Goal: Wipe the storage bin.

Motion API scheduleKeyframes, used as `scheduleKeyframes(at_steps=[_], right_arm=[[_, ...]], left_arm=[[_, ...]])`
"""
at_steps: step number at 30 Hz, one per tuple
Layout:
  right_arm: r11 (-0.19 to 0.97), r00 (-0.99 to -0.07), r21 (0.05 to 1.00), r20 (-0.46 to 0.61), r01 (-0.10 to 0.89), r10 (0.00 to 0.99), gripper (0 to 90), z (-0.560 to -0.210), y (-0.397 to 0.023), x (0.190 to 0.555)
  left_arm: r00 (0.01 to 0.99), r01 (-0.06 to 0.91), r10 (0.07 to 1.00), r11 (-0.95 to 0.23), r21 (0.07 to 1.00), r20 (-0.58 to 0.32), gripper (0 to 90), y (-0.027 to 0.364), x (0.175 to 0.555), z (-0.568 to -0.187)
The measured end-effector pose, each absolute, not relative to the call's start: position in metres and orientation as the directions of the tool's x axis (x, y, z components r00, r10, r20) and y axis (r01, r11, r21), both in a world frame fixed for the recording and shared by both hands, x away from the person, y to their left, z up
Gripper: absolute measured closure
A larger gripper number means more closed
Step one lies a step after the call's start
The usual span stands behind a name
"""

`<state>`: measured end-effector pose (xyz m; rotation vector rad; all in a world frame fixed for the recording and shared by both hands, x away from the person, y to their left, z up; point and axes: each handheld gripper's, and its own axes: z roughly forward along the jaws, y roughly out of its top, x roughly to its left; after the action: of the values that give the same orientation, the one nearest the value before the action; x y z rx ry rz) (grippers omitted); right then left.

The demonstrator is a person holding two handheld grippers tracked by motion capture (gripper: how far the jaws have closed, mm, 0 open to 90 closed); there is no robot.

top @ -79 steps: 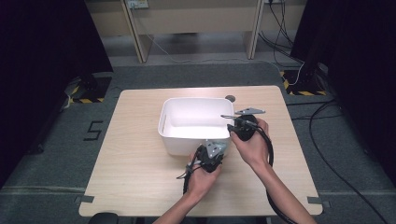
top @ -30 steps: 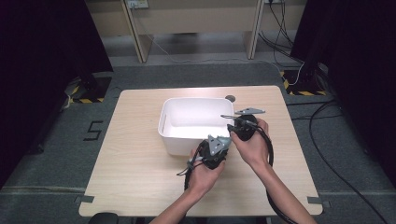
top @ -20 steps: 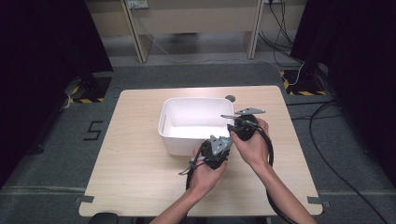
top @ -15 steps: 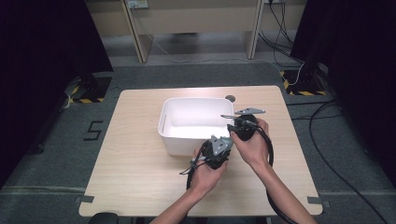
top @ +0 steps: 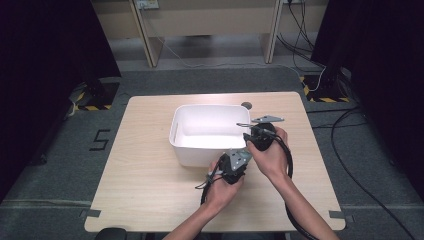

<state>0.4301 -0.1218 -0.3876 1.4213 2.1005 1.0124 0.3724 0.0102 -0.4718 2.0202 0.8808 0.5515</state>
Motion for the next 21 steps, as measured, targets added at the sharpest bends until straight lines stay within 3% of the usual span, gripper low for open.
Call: scheduleKeyframes(at_steps=[21], right_arm=[[0.217, -0.397, 0.754, 0.063, 0.62, 0.916, 69.5, -0.388, -0.122, 0.43]], left_arm=[[0.678, 0.381, 0.727, -0.476, 0.793, 0.111, 77.1, 0.008, 0.372, -0.497]])
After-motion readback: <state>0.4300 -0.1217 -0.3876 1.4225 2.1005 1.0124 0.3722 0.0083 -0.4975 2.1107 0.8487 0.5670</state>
